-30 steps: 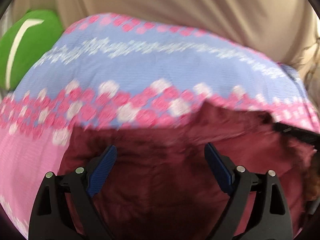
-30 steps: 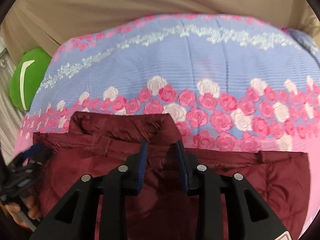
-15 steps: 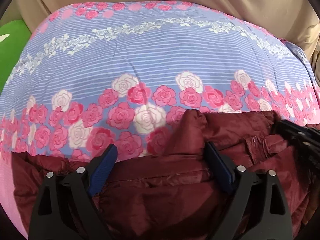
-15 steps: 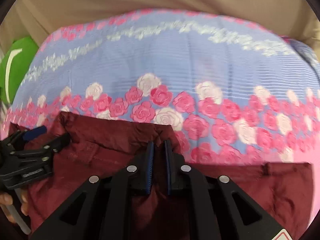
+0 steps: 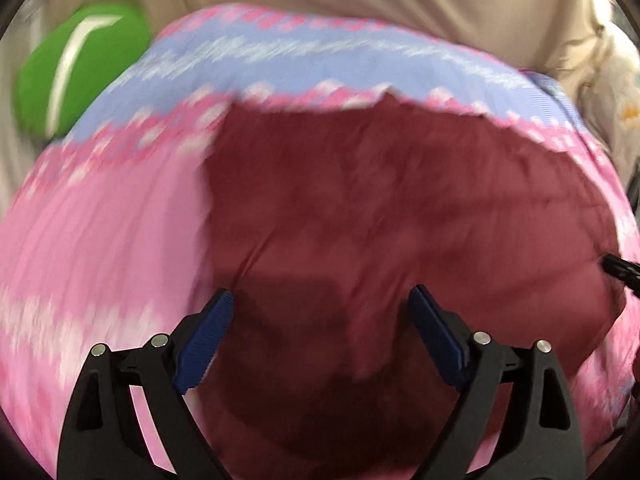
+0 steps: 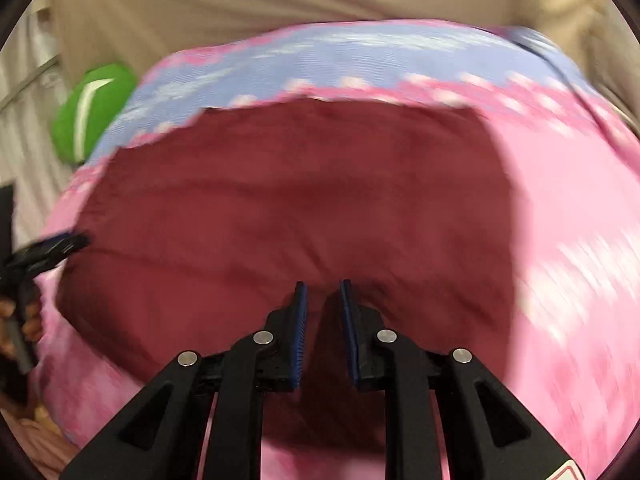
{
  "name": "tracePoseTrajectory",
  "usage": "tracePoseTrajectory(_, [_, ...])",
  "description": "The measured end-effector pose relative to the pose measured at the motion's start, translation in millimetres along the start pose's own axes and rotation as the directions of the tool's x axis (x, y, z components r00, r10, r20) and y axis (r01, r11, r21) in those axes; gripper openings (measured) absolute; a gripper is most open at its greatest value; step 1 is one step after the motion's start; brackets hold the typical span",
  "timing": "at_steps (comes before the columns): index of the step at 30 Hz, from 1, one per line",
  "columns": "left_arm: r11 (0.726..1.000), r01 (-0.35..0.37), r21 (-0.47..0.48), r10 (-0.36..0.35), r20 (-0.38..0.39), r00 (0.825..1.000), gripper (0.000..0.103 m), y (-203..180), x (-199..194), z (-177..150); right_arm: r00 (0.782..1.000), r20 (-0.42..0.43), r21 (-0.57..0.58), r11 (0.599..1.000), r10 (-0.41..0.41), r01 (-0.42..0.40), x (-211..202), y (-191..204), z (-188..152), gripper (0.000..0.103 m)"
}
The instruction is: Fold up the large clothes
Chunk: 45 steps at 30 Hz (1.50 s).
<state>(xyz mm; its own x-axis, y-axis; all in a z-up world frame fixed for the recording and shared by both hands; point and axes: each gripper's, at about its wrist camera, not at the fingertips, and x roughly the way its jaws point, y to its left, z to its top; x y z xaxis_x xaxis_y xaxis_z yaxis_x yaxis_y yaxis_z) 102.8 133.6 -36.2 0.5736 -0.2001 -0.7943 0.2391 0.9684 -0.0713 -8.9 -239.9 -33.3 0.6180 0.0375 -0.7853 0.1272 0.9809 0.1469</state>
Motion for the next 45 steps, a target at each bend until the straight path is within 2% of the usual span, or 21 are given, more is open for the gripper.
tracePoseTrajectory(1, [0.999,-0.005,-0.044,0.004,-0.002,1.0,0.087,9.6,-6.3,-7.0,1.0,0.017,0.031,0.999,-0.025,0.024,-10.2,-11.0,-7.3,0.027])
tracePoseTrajectory(3, [0.978,0.046,-0.206,-0.047,-0.001,0.999,0.088,36.1,-19.7,-21.0,0.992,0.087,0.11,0.99,-0.093,0.083,-35.1,-35.0,-18.2,0.06])
tracePoseTrajectory(5, [0.94,0.106,-0.324,-0.11,0.007,0.994,0.093,55.9,-25.4,-33.5,0.986,0.11,0.158,0.981,-0.127,0.109,-45.6,-54.4,-28.5,0.064])
tracePoseTrajectory(8, [0.92,0.117,-0.375,-0.132,-0.013,0.991,0.09,65.6,-20.2,-50.3,0.998,0.054,0.217,0.976,-0.037,0.024,-33.1,-70.5,-42.5,0.064])
tracePoseTrajectory(10, [0.912,0.144,-0.385,-0.171,-0.038,0.984,0.067,65.2,-12.6,-57.0,0.999,0.03,0.238,0.971,0.022,-0.029,-21.9,-72.0,-50.4,0.048])
tracePoseTrajectory(11, [0.922,0.122,-0.368,-0.145,-0.035,0.989,0.053,61.8,-15.2,-57.9,0.999,0.027,0.242,0.969,0.034,-0.039,-17.8,-70.3,-53.2,0.029])
tracePoseTrajectory(12, [0.928,0.135,-0.346,-0.156,-0.034,0.987,0.024,57.1,-17.7,-56.4,0.999,0.033,0.242,0.969,0.036,-0.043,-18.0,-68.1,-54.7,0.011])
tracePoseTrajectory(14, [0.937,0.13,-0.325,-0.144,-0.02,0.989,0.007,54.5,-29.2,-53.2,0.995,0.083,0.254,0.965,0.048,-0.068,-31.8,-66.6,-56.4,0.005])
tracePoseTrajectory(17, [0.949,0.09,-0.303,-0.098,-0.012,0.995,0.001,57.4,-44.0,-53.9,0.989,0.148,0.277,0.96,0.005,-0.046,-57.5,-76.8,-59.7,0.001])
tracePoseTrajectory(19, [0.953,0.067,-0.297,-0.084,-0.046,0.995,0.0,59.8,-33.0,-57.5,0.996,0.082,0.271,0.962,-0.042,0.018,-42.3,-85.7,-64.7,0.0])
tracePoseTrajectory(21, [0.956,-0.001,-0.292,-0.029,-0.098,0.995,0.0,61.9,-16.5,-66.7,0.999,-0.001,0.27,0.962,-0.054,0.052,-15.5,-90.3,-74.3,0.001])
tracePoseTrajectory(25, [0.944,0.024,-0.328,-0.042,-0.05,0.998,0.0,69.6,-30.4,-65.9,0.994,0.031,0.245,0.965,-0.102,0.092,-31.7,-81.9,-62.3,0.008])
tracePoseTrajectory(27, [0.942,0.04,-0.334,-0.04,0.007,0.999,0.004,73.3,-47.0,-57.9,0.988,0.1,0.281,0.956,-0.118,0.086,-53.9,-80.1,-50.2,0.013])
tracePoseTrajectory(28, [0.941,0.053,-0.335,-0.045,0.034,0.998,0.01,74.5,-54.1,-53.3,0.978,0.152,0.28,0.956,-0.14,0.093,-65.4,-75.3,-41.3,0.013])
tracePoseTrajectory(30, [0.936,0.084,-0.343,-0.057,0.089,0.994,0.061,76.4,-62.9,-41.4,0.968,0.221,0.238,0.969,-0.117,0.063,-76.8,-56.8,-22.4,0.014])
tracePoseTrajectory(31, [0.93,0.103,-0.353,-0.064,0.12,0.991,0.07,77.9,-63.9,-34.2,0.968,0.238,0.209,0.978,-0.08,0.03,-78.6,-50.1,-14.6,0.014])
tracePoseTrajectory(32, [0.926,0.115,-0.36,-0.07,0.135,0.988,0.074,77.1,-61.3,-27.3,0.966,0.258,0.152,0.988,-0.012,-0.029,-76.7,-30.1,1.5,0.014])
tracePoseTrajectory(35, [0.925,0.159,-0.345,-0.126,0.116,0.985,0.077,72.3,-32.3,-6.4,0.969,0.22,0.044,0.991,0.114,-0.126,-50.8,23.0,40.3,0.014])
tracePoseTrajectory(37, [0.923,0.155,-0.353,-0.132,0.087,0.987,0.078,67.7,-12.0,0.7,0.972,0.171,-0.03,0.987,0.162,-0.16,-22.6,64.0,66.7,0.014])
tracePoseTrajectory(40, [0.92,0.122,-0.372,-0.115,0.039,0.993,0.078,64.3,13.3,3.8,0.977,0.105,-0.094,0.98,0.184,-0.174,18.1,99.9,95.5,0.011])
tracePoseTrajectory(45, [0.888,0.169,-0.428,-0.173,0.031,0.984,0.08,68.4,34.8,2.6,0.988,-0.044,-0.147,0.977,0.15,-0.155,87.1,139.2,114.7,0.007])
